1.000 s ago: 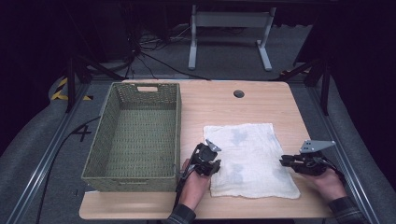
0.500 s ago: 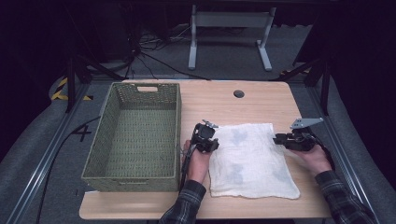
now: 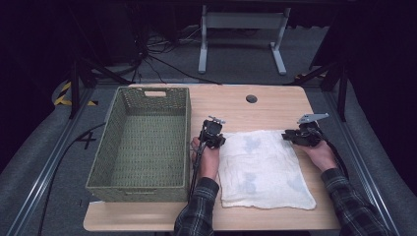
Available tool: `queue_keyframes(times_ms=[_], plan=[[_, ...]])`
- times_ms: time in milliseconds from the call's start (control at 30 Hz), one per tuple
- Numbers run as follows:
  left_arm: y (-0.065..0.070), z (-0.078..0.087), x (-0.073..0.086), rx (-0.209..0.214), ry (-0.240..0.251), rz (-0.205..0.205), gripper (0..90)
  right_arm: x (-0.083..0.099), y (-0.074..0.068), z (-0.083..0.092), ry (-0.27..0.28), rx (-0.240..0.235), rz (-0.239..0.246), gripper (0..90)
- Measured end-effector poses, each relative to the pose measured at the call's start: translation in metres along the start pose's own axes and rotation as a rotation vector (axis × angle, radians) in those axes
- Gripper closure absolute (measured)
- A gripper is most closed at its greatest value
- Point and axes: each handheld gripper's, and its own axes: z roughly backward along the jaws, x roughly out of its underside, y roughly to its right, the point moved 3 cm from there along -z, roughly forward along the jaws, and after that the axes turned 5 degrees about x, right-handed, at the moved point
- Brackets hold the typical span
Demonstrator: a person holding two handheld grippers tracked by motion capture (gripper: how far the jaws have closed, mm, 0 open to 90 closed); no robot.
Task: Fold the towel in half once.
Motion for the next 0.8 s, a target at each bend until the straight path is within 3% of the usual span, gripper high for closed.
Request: queue_keyframes(times_ms=[100, 267, 400, 467, 600, 700, 800], plan=[[-0.002, -0.005, -0.001, -0.005, -0.016, -0.003, 61.7, 0.0, 0.0, -0.007, -0.002, 0.022, -0.001, 67.6], [-0.008, -0.01, -0.001, 0.005, -0.02, 0.031, 58.4, -0.002, 0.001, -0.013, 0.001, 0.031, -0.008, 62.4], [-0.011, -0.01, -0.002, 0.024, -0.018, 0.036, 58.4, -0.003, 0.002, -0.015, -0.006, 0.028, -0.003, 62.6], [-0.012, -0.011, -0.001, 0.04, -0.015, 0.048, 58.5, -0.003, 0.002, -0.014, -0.009, 0.023, -0.004, 66.9], [-0.01, -0.011, -0.002, 0.064, -0.008, 0.035, 67.8, -0.003, 0.001, -0.014, -0.014, 0.021, 0.005, 78.4], [-0.008, -0.012, -0.002, 0.085, -0.006, 0.035, 82.2, -0.003, -0.002, -0.013, -0.016, 0.025, 0.023, 87.5], [-0.008, -0.01, -0.003, 0.111, -0.011, 0.048, 87.6, -0.003, -0.002, -0.011, -0.023, 0.023, 0.02, 89.2]])
